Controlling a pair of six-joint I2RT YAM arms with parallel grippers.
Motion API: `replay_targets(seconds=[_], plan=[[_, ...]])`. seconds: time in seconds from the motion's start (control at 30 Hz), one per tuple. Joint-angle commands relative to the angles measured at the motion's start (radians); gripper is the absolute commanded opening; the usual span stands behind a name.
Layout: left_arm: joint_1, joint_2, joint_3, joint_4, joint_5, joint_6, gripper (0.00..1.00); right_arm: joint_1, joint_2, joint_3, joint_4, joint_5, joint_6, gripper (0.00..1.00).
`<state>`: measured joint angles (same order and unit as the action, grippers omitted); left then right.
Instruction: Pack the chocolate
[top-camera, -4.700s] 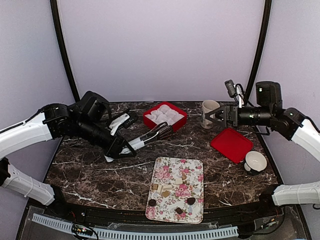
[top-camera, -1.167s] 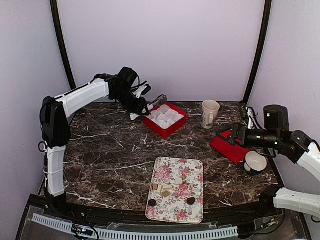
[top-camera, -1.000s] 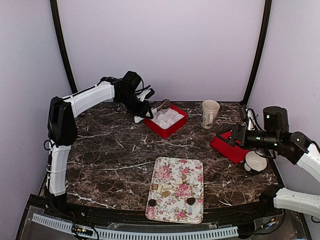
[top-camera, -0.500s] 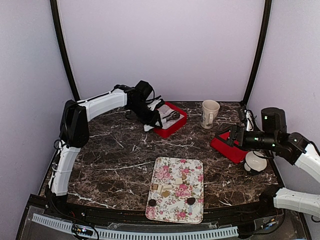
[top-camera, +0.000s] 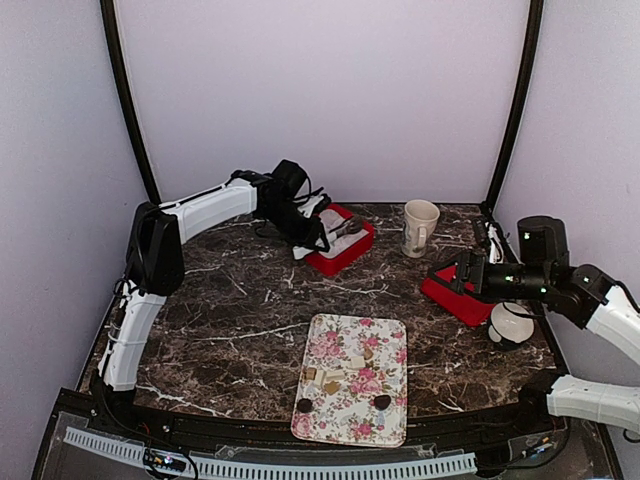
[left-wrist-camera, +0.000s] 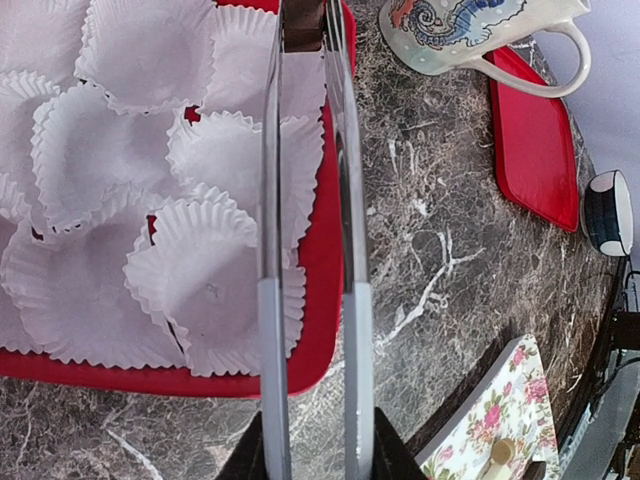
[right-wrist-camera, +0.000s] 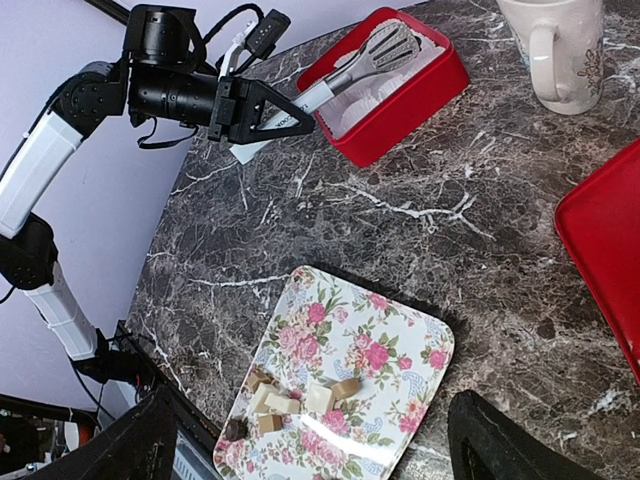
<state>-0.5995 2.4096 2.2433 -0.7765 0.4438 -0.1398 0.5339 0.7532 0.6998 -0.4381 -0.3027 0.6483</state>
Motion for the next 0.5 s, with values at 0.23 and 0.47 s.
replay_targets(seconds=[0.23, 0.47], plan=[[0.0, 0.005, 0.055, 0.04, 0.027, -0.014, 0.23, -0.008, 0.016, 0.003, 0.053, -0.022, -0.01, 0.95], [0.001, 0.003, 0.058, 0.039, 0.031, -0.01, 0.29, -0.009, 0.026, 0.01, 0.052, -0.026, -0.016, 0.95]])
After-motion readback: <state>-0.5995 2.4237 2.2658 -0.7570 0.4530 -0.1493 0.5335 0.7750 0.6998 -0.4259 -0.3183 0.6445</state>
